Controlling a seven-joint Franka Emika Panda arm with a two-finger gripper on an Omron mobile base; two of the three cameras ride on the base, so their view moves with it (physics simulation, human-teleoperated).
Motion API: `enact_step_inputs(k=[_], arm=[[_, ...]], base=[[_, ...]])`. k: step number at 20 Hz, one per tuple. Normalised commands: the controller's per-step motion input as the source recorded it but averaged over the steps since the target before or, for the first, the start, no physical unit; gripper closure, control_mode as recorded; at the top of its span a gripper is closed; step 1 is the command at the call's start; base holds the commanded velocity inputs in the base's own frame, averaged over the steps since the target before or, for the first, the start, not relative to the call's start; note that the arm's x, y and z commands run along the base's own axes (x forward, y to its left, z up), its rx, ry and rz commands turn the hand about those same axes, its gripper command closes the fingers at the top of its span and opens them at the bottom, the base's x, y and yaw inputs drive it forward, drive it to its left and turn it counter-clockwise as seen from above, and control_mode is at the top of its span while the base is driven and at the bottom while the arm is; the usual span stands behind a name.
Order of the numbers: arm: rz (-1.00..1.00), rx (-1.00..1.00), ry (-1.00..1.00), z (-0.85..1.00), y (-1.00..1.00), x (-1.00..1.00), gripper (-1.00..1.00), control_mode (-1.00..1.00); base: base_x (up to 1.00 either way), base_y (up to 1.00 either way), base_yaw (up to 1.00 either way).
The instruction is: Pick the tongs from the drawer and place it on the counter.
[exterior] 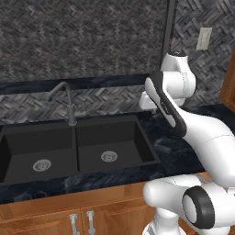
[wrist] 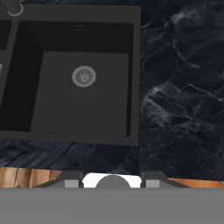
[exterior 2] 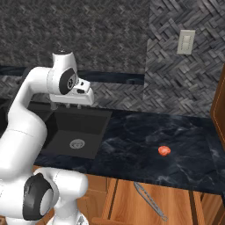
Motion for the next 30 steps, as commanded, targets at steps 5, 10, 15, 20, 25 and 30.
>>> enact_step_inputs(k=[5, 10, 15, 20, 25, 30], arm=[[0.0, 0.01, -0.01, 0.0, -0.05, -0.07, -1.0, -1.0], [0.0, 0.09, -0.11, 0.0, -0.33, -0.67, -1.0, -1.0], [0.0, 0.14, -0.13, -0.07, -0.65, -1.0, -1.0, -1.0], [-0.02, 0.18, -0.08, -0.26, -0.96, -1.0, -1.0, -1.0], [-0.08, 0.16, 0.01, -0.35, -1.0, -0.91, -1.0, -1.0], [-0.07, 0.06, 0.17, -0.38, -1.0, -0.43, -1.0, -1.0]], base=[[0.0, 0.0, 0.0], [0.0, 0.0, 0.0], [0.0, 0.0, 0.0], [0.0, 0.0, 0.0], [0.0, 0.0, 0.0], [0.0, 0.0, 0.0]])
